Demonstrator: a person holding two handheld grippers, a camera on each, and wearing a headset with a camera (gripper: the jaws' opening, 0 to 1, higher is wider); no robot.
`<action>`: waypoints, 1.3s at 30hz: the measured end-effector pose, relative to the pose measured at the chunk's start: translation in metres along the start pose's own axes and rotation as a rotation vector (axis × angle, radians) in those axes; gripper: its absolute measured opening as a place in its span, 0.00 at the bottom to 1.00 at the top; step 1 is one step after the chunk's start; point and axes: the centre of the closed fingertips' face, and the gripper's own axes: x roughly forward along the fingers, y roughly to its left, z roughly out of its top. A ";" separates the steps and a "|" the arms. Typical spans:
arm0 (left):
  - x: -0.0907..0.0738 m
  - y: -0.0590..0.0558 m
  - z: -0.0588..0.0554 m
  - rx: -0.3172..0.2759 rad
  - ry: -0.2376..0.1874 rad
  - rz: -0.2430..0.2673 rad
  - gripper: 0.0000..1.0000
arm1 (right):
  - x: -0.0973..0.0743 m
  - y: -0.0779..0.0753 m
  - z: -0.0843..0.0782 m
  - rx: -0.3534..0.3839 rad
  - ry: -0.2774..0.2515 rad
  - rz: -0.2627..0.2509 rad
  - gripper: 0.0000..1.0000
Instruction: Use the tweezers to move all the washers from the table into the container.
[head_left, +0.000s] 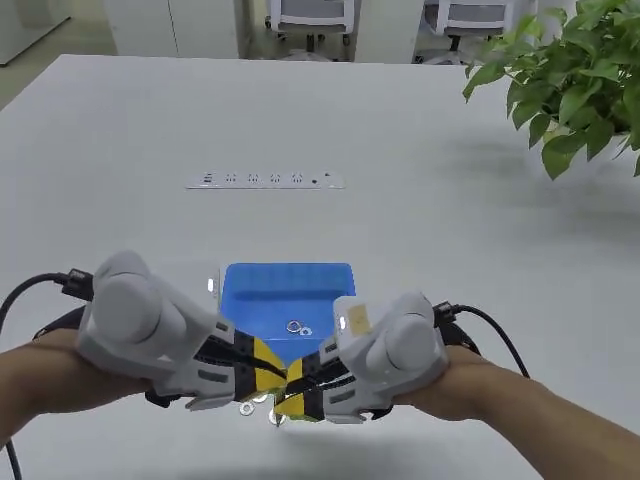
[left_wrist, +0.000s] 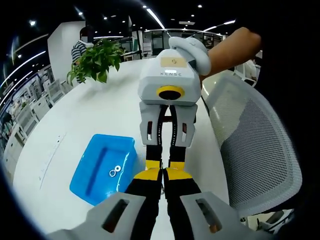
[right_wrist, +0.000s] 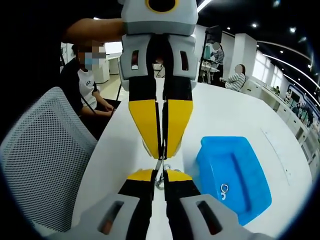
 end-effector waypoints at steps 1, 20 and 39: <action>0.000 0.000 0.000 0.000 0.001 0.001 0.06 | 0.000 0.000 0.000 0.010 -0.002 -0.002 0.08; -0.004 0.000 -0.003 -0.033 -0.003 0.009 0.07 | 0.001 0.000 0.003 0.025 0.007 -0.002 0.07; -0.017 0.009 -0.002 -0.124 -0.088 0.055 0.46 | -0.015 -0.006 0.015 0.022 0.004 -0.026 0.07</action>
